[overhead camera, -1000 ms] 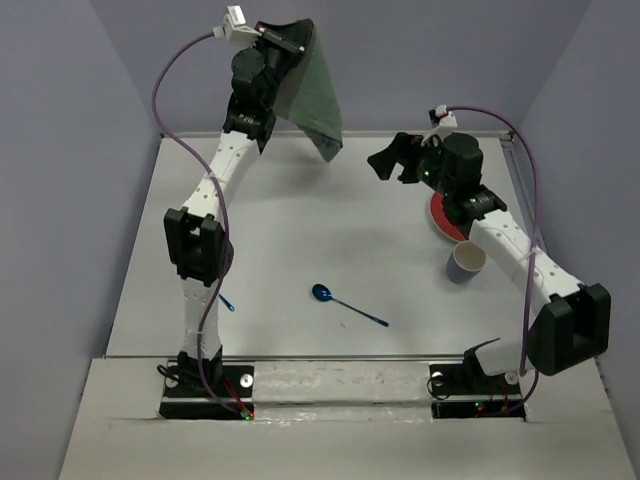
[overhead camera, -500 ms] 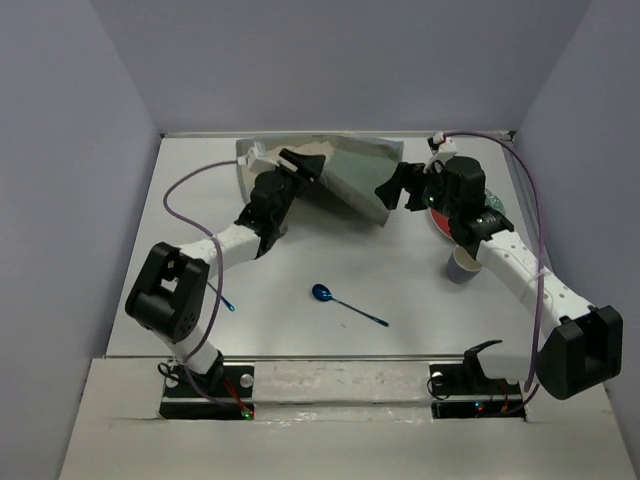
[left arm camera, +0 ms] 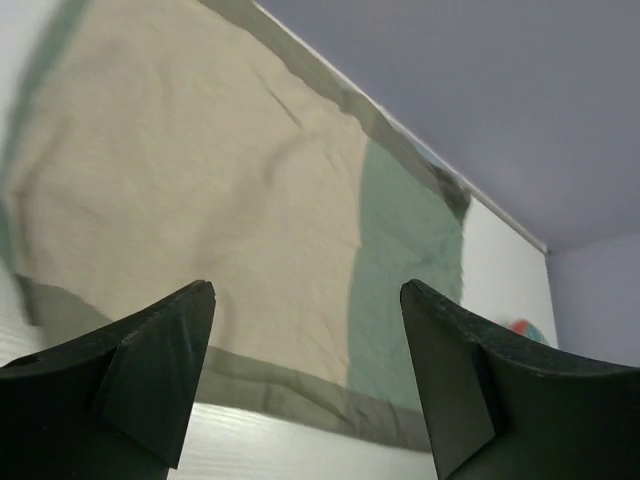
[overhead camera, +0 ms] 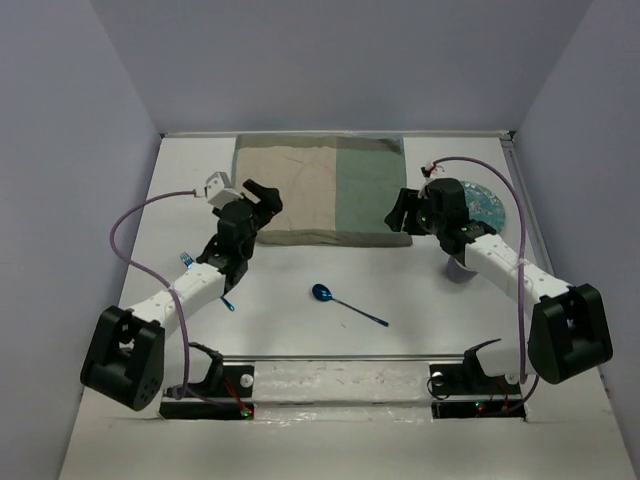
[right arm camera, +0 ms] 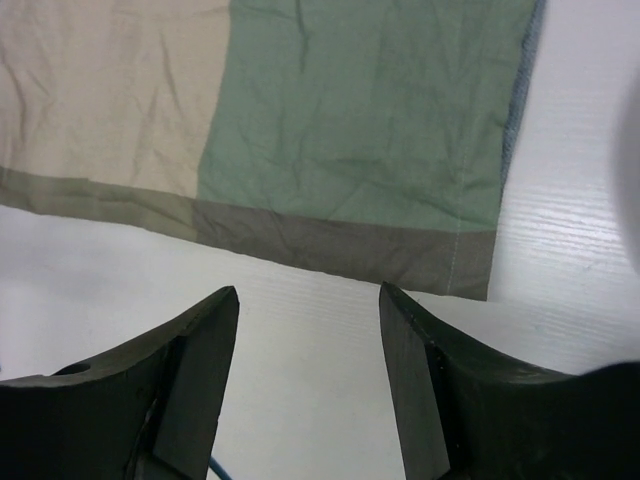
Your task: Set the dinner table for one person
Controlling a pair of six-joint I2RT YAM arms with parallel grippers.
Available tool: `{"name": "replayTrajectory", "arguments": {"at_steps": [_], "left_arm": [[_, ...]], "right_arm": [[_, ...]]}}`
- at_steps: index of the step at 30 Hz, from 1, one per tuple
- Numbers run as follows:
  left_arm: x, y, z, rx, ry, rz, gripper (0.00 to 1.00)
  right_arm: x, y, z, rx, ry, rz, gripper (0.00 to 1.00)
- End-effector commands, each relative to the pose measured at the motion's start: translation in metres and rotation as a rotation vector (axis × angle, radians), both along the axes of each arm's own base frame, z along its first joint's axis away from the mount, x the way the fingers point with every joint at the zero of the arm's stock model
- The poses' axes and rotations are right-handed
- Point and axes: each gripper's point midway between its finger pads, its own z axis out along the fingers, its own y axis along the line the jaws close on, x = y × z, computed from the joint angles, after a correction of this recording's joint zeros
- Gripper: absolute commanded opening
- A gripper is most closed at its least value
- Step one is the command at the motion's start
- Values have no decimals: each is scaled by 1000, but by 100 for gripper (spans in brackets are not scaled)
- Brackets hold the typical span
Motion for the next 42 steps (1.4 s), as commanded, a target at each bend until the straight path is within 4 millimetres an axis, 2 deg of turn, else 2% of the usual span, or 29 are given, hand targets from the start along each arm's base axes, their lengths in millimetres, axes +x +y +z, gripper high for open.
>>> {"name": "replayTrajectory", "arguments": {"at_steps": [1, 3, 5, 9, 12, 13, 15, 17, 18, 20, 25, 27, 32, 34, 36, 37, 39, 40, 42], "left_arm": [[-3, 82, -63, 25, 176, 188, 78], [-10, 96, -77, 25, 207, 234, 72], [-11, 95, -89, -11, 234, 240, 71], [1, 106, -114, -130, 288, 266, 72], [13, 113, -124, -177, 311, 290, 68], [17, 114, -124, -200, 304, 303, 48], [24, 116, -130, -220, 318, 320, 28], [29, 114, -135, -224, 335, 316, 23], [32, 110, -143, -228, 359, 298, 23], [41, 108, -142, -210, 366, 282, 24], [52, 104, -147, -148, 409, 241, 40], [56, 103, -148, -129, 418, 229, 43], [69, 97, -148, -79, 432, 199, 45], [69, 94, -148, -61, 435, 190, 49], [68, 89, -148, -48, 430, 181, 47], [69, 88, -148, -42, 425, 180, 34], [71, 86, -144, -64, 397, 173, 15], [73, 85, -141, -78, 378, 172, 0], [76, 85, -132, -98, 343, 172, 0]], "right_arm": [[11, -7, -1, 11, -22, -76, 62], [8, -7, 3, 23, -45, -68, 60], [5, -4, 5, 35, -54, -43, 59], [-1, 4, 4, 67, -61, 4, 59], [-4, 9, 4, 83, -60, 34, 59], [-6, 10, 2, 88, -58, 38, 59], [-7, 11, 2, 97, -57, 45, 59], [-8, 12, 5, 104, -63, 50, 59], [-8, 13, 5, 107, -64, 52, 60], [-8, 13, 10, 111, -75, 51, 60], [-7, 15, 16, 129, -91, 56, 60], [-6, 16, 18, 138, -95, 53, 60], [-6, 16, 22, 152, -106, 50, 60], [-6, 17, 19, 153, -98, 50, 60], [-6, 17, 15, 153, -91, 48, 60], [-7, 16, 11, 153, -83, 46, 60], [-8, 17, 8, 154, -75, 44, 60], [-8, 16, 7, 153, -76, 45, 60], [-9, 16, 7, 154, -77, 43, 60]]}}
